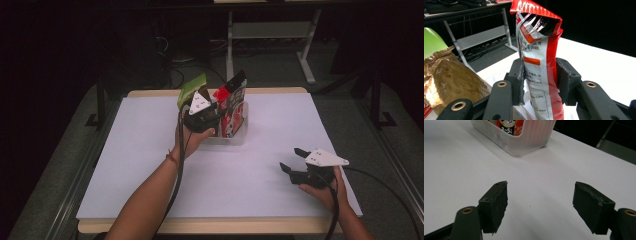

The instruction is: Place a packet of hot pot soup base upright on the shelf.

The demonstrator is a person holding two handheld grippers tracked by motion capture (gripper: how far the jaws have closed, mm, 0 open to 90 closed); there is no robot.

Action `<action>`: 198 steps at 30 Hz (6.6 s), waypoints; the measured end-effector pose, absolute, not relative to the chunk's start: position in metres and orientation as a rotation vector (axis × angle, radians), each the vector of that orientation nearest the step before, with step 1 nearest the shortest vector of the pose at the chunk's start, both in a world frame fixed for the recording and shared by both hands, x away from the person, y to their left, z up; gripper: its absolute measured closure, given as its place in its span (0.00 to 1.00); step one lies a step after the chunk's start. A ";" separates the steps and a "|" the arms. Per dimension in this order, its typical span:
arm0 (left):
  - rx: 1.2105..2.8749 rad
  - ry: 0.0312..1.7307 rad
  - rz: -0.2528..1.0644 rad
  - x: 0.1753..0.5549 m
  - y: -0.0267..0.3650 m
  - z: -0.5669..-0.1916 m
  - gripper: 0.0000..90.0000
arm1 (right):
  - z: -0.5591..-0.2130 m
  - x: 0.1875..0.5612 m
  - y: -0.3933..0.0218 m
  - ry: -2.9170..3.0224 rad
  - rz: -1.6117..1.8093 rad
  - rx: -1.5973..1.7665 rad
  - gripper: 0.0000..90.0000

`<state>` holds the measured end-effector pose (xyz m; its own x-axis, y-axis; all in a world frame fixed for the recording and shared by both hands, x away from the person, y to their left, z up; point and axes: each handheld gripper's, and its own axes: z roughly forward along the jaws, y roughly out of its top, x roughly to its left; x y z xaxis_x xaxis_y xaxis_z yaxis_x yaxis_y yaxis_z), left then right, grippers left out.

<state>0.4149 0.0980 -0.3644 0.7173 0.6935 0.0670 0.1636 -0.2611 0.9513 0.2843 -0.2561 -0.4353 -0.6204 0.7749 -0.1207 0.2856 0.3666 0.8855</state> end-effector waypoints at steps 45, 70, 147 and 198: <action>1.861 0.578 0.650 0.392 0.116 -0.358 0.57 | -0.437 0.285 -0.254 2.117 1.188 0.914 0.30; 1.955 0.569 0.631 0.360 0.158 -0.372 0.29 | -0.436 0.283 -0.254 2.116 1.187 0.904 0.30; 1.912 0.857 0.714 0.258 0.368 -0.433 0.19 | -0.428 0.274 -0.248 2.146 1.136 0.900 0.30; 1.888 0.839 0.671 0.261 0.358 -0.430 0.19 | -0.443 0.245 -0.264 2.118 1.144 0.940 0.28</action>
